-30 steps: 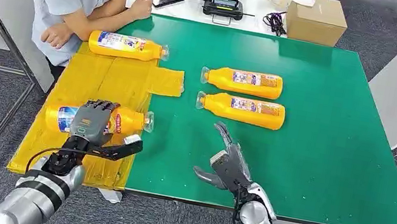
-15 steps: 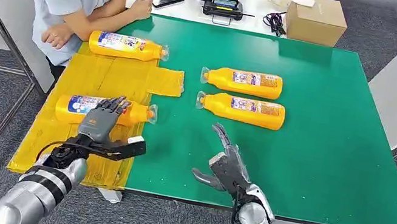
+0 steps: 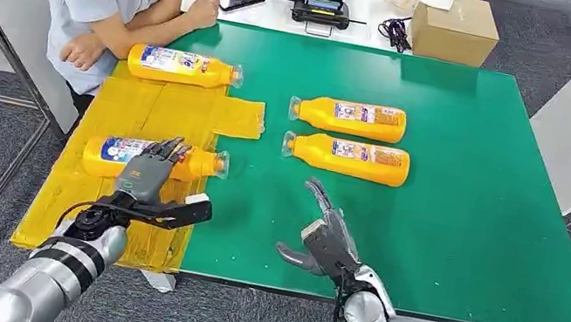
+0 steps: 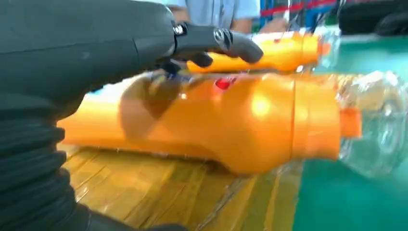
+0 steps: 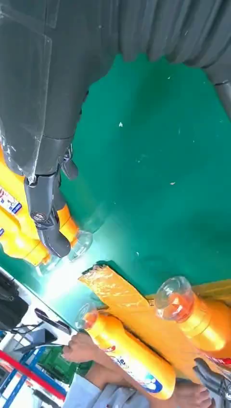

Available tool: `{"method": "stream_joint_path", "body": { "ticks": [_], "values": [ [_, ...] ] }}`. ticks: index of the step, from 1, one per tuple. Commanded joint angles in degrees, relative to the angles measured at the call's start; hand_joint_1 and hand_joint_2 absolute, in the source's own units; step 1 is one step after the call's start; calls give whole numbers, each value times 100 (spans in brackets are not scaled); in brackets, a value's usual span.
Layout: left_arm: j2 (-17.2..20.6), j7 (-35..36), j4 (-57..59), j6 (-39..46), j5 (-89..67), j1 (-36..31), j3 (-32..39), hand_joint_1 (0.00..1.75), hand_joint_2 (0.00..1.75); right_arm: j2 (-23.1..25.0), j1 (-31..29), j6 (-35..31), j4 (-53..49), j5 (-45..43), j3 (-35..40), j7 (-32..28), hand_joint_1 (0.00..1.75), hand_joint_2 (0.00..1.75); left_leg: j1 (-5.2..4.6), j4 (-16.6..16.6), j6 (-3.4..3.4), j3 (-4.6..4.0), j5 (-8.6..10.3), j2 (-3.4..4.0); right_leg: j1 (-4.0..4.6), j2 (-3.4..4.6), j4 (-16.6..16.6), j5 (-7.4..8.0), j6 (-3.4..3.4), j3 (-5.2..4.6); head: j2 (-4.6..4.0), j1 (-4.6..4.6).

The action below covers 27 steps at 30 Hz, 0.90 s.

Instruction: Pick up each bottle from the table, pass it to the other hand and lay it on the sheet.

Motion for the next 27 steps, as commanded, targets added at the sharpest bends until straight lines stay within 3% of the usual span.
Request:
{"method": "stream_joint_path", "body": {
  "ticks": [1, 4, 14, 17, 21, 23, 25, 27],
  "values": [
    [12, 194, -790, 911, -521, 198, -706, 0, 175, 26, -67, -50, 308, 32, -134, -51, 0, 175, 7, 0, -8, 8, -6, 3, 8, 0, -3, -5, -10, 10, 0, 0],
    [-81, 313, -1698, 1250, -875, 611, -821, 0, 175, 19, 63, -176, 267, 29, -173, -102, 0, 175, 4, -3, -8, 8, -6, -1, 5, -3, -4, -6, -9, 11, 0, 0],
    [-65, 367, -1788, 1223, -919, 673, -855, 0, 175, 13, 81, -181, 241, 29, -171, -108, 0, 175, 11, 5, -16, 14, -12, 6, 13, 1, 1, -9, -19, 16, 0, -2],
    [-245, 150, -2900, 1250, -1296, 1175, -614, 0, 175, 5, 193, -298, 200, 27, -218, -110, 0, 175, 7, 3, -11, 8, -11, 8, 9, 4, -2, -6, -13, 8, 0, -2],
    [-330, 65, -2935, 1250, -1165, 1377, -790, 0, 175, -42, 263, -626, 80, 198, -215, -172, 0, 175, 4, -2, -7, 12, -9, -1, 5, -5, -5, -9, -10, 13, 0, 0],
    [-409, -201, -2939, 1250, -607, 1448, -841, 0, 175, -191, 273, -984, -107, 601, -107, -104, 0, 175, 4, 0, -9, 13, -13, 4, 5, 2, -3, -11, -12, 14, 0, -2],
    [-568, -685, -3018, 922, 924, 1581, -1028, 0, 175, -664, 193, -1951, -301, 1922, 101, 371, 0, 175, 8, 4, -12, 16, -18, 9, 10, 4, -3, -12, -16, 19, 0, 0],
    [-634, -869, -3249, 657, 1672, 1756, -1205, 0, 175, -953, 109, -2140, -415, 2432, 33, 651, 0, 175, 5, 5, -11, 18, -18, -6, 8, -12, -2, -16, -16, 23, 0, -2]
  ]
}}
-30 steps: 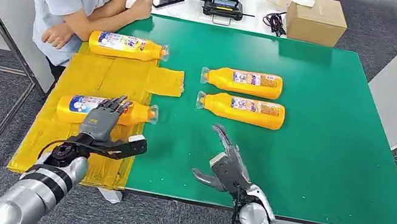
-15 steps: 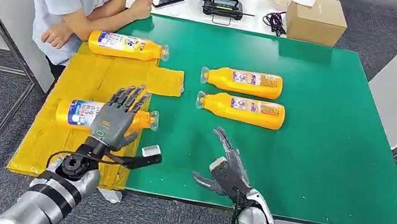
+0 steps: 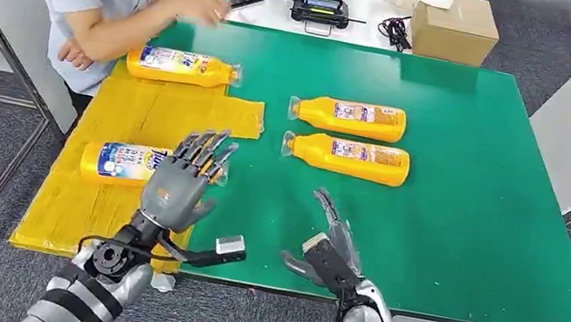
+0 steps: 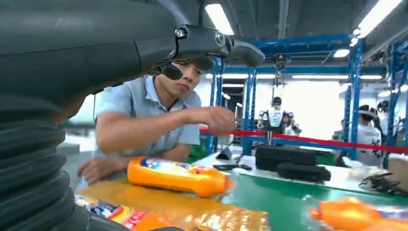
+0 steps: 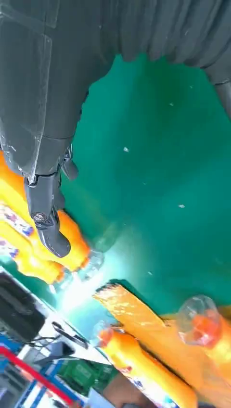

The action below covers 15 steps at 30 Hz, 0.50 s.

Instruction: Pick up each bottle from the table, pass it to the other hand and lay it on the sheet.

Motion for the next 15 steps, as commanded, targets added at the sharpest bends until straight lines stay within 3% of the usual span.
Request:
{"method": "stream_joint_path", "body": {
  "ticks": [1, 3, 9, 15],
  "values": [
    [-355, -928, -624, -806, 3102, 523, -593, 0, 175, -1040, -269, -1469, -383, 2311, 80, 935, 0, 175, 4, 7, -9, 12, -9, -16, 5, -19, 3, -13, -12, 20, 0, -2],
    [-450, -1145, -779, -1210, 4090, 734, -650, 0, 175, -1199, -406, -1577, -287, 2891, 40, 1294, 0, 175, 1, 7, -6, 10, -8, -11, 2, -13, 2, -10, -10, 18, 0, 0],
    [-436, -1285, -929, -1906, 5317, 940, -823, 0, 175, -1332, -845, -1495, 316, 3551, 194, 1798, 0, 175, 3, 14, -20, 32, -26, 16, 8, 11, 7, -17, -25, 35, 0, 4],
    [-349, -1260, -1099, -1815, 5535, 1008, -905, 0, 175, -1412, -1495, -1273, 997, 4323, 695, 2319, 0, 175, -4, 2, -6, 11, -7, 18, 0, 15, -2, 2, -7, 9, 0, -2]
  ]
}}
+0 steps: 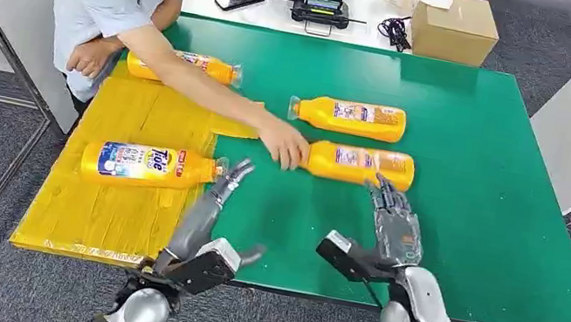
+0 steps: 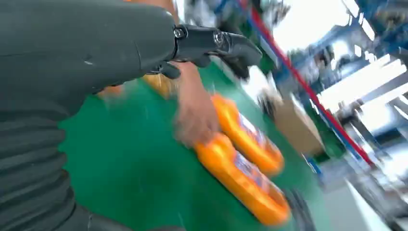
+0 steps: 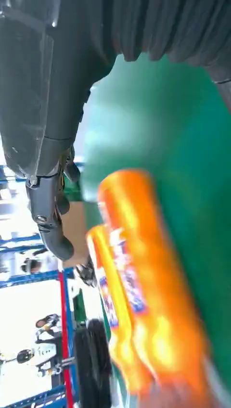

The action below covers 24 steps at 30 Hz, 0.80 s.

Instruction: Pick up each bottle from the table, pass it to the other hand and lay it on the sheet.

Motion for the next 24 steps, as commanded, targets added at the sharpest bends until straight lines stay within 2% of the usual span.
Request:
{"method": "stream_joint_path", "body": {
  "ticks": [1, 11, 21, 24],
  "values": [
    [132, 36, -239, -7, 380, 130, -282, 0, 175, -289, -1047, 274, 1178, 607, 641, 519, 0, 175, 11, 4, -13, 21, -12, 25, 11, 21, -1, -3, -16, 16, 0, 4],
    [120, -9, -70, -27, 560, 47, -316, 0, 175, -318, -1503, 886, 1602, 442, 965, 684, 0, 175, 11, 1, -16, 27, -13, 18, 10, 15, 1, -8, -19, 23, 0, 0],
    [120, -9, -70, -27, 560, 46, -316, 0, 175, -319, -1505, 890, 1610, 441, 967, 685, 0, 175, 10, 1, -13, 19, -9, 9, 9, 7, 0, -6, -16, 18, 0, 0],
    [117, -32, -2, -21, 586, -27, -364, 0, 175, -198, -1783, 1411, 1996, 65, 949, 673, 0, 175, 11, 3, -14, 19, -10, 13, 10, 11, 2, -6, -17, 17, 0, 0]
  ]
}}
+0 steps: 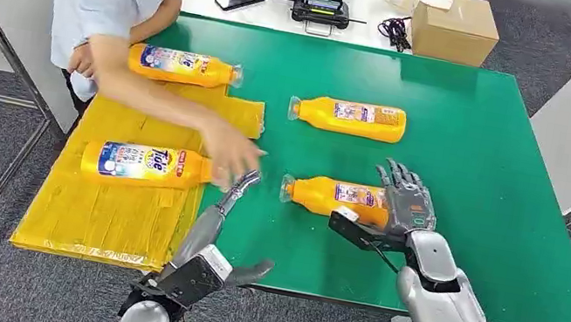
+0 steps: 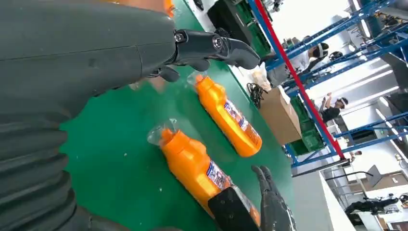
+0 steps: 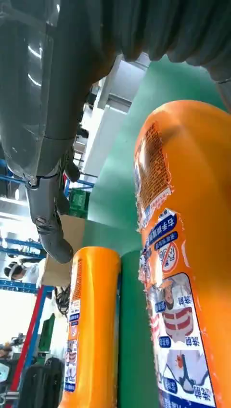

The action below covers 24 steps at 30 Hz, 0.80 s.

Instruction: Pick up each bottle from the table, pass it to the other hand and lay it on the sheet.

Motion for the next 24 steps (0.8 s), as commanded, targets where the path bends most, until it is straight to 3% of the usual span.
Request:
{"method": "stream_joint_path", "body": {
  "ticks": [1, 11, 17, 22, 23, 24],
  "values": [
    [108, -31, 265, -3, 52, -222, -176, 0, 175, 136, -702, 721, 1008, -476, 269, -40, 0, 175, 4, -1, -11, 16, -7, 17, 5, 14, -1, -2, -13, 11, 0, 0],
    [148, -104, 592, -78, 194, -473, -410, 0, 175, 158, -1453, 1363, 2303, -928, 562, -62, 0, 175, 7, 5, -15, 23, -10, 16, 9, 12, 4, -7, -19, 20, 0, 2],
    [166, -115, 713, -149, 152, -557, -558, 0, 175, 67, -1440, 1912, 2468, -1207, 697, -143, 0, 175, 5, -2, -11, 21, -5, 1, 7, -2, -4, -5, -14, 22, 0, 0],
    [140, -156, 845, -135, 206, -626, -584, 0, 175, -8, -1465, 2002, 2558, -1335, 887, -129, 0, 175, 10, 0, -15, 32, -8, 1, 12, -4, -6, -8, -19, 33, 0, 0],
    [136, -158, 855, -138, 208, -631, -588, 0, 175, -10, -1469, 2008, 2561, -1338, 895, -134, 70, 175, 7, -1, -12, 26, -4, -2, 9, -6, -5, -5, -15, 26, 0, 0],
    [134, -162, 866, -143, 211, -639, -595, 0, 175, -18, -1474, 2014, 2565, -1339, 910, -142, 175, 175, 5, -2, -9, 20, -1, -3, 6, -6, -5, -3, -12, 21, 0, 2]
  ]
}}
